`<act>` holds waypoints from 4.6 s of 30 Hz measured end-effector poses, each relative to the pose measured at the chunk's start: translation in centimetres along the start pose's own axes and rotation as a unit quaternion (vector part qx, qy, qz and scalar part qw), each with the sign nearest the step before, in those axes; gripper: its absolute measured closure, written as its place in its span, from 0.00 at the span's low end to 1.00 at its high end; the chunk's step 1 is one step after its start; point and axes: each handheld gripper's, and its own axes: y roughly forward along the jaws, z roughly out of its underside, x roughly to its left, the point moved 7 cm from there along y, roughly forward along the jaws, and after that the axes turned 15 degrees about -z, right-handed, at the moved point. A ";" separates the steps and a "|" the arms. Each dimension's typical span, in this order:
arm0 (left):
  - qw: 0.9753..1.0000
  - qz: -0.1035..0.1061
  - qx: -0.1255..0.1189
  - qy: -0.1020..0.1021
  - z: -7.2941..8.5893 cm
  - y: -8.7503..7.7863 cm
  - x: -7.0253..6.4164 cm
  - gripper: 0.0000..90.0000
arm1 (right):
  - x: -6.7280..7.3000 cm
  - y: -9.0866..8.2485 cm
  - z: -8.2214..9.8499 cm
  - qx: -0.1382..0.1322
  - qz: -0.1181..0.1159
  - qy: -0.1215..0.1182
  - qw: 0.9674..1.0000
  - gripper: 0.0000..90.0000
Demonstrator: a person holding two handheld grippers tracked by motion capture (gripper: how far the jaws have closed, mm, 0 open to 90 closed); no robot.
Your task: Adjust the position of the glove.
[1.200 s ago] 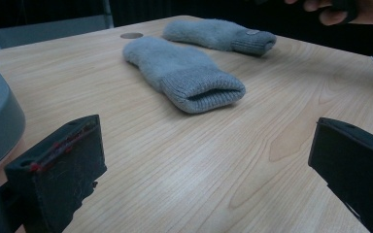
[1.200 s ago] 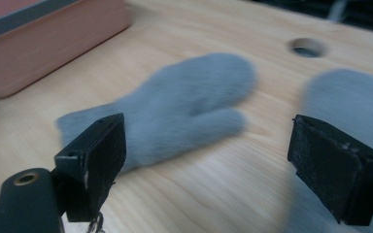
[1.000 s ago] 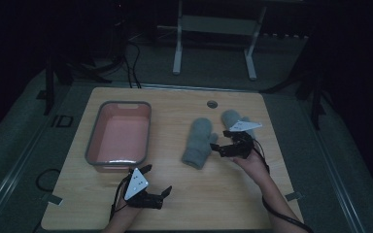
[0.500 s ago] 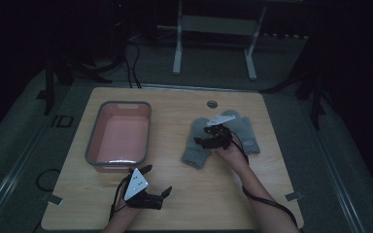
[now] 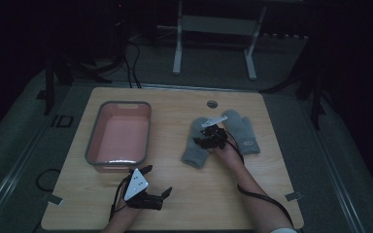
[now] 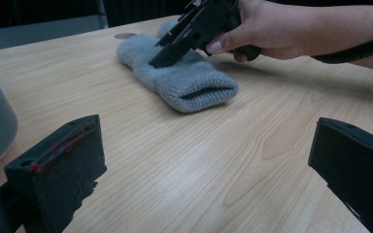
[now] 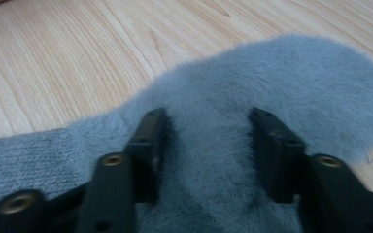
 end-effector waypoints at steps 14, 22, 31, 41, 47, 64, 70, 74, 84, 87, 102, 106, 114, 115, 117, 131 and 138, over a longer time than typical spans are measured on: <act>1.000 -0.003 0.001 0.000 0.0 0.0 0.1 0.00 | 3.1 -1.5 -1.3 -0.016 -0.073 -0.031 0.997 0.89; 1.000 -0.004 0.000 0.000 0.0 0.0 0.1 0.00 | 7.8 -4.2 -2.4 -0.035 -0.130 -0.071 0.988 0.89; 1.000 -0.003 0.000 0.002 0.0 0.0 0.0 0.00 | 10.8 -5.0 -0.1 -0.032 -0.157 -0.083 0.984 0.89; 1.000 -0.003 0.001 0.002 0.0 0.0 0.1 0.00 | 9.8 -1.8 2.9 0.007 -0.162 -0.071 0.984 0.84; 1.000 -0.002 0.001 0.001 0.0 0.0 0.1 0.00 | 9.3 -1.6 3.1 0.004 -0.158 -0.056 0.986 0.56; 1.000 -0.001 0.003 0.001 0.1 0.1 0.0 0.00 | 5.6 -8.0 1.2 -0.048 -0.043 -0.018 0.998 0.27; 1.000 -0.001 0.003 -0.001 0.1 0.1 0.0 0.00 | 1.7 -10.7 1.4 -0.079 0.019 0.013 0.997 0.35; 1.000 0.001 0.003 -0.002 0.1 0.1 0.0 0.00 | -0.8 -12.3 1.5 -0.093 0.053 0.035 0.994 0.37; 1.000 0.000 0.004 -0.002 0.1 0.1 0.0 0.00 | -6.6 -14.3 3.3 -0.092 0.123 0.131 0.979 0.44; 1.000 -0.001 0.004 -0.002 0.1 0.2 0.0 0.00 | -7.8 -13.6 4.3 -0.074 0.140 0.152 0.976 0.42; 1.000 0.000 0.005 -0.001 0.2 0.1 0.0 0.00 | -10.2 -9.7 6.7 -0.033 0.145 0.164 0.975 0.66; 1.000 -0.001 0.004 -0.003 0.1 0.1 0.0 0.00 | -10.0 -10.2 6.9 -0.057 0.140 0.196 0.969 0.84; 1.000 -0.001 0.004 -0.004 0.1 0.1 0.0 0.00 | -8.7 -11.6 6.8 -0.090 0.175 0.217 0.956 0.90; 1.000 -0.001 0.005 -0.003 0.1 0.1 0.0 0.00 | -8.4 -11.9 6.8 -0.095 0.180 0.218 0.955 0.90; 1.000 -0.001 0.004 -0.003 0.1 0.1 0.0 0.00 | -7.8 -12.6 6.9 -0.108 0.184 0.219 0.952 0.90; 1.000 -0.004 0.001 0.001 0.0 -0.1 -0.1 0.00 | -1.6 -17.0 7.9 -0.138 0.236 0.219 0.937 0.90; 1.000 -0.004 0.000 -0.001 -0.1 -0.1 -0.1 0.00 | 1.3 -17.9 10.4 -0.137 0.244 0.251 0.927 0.89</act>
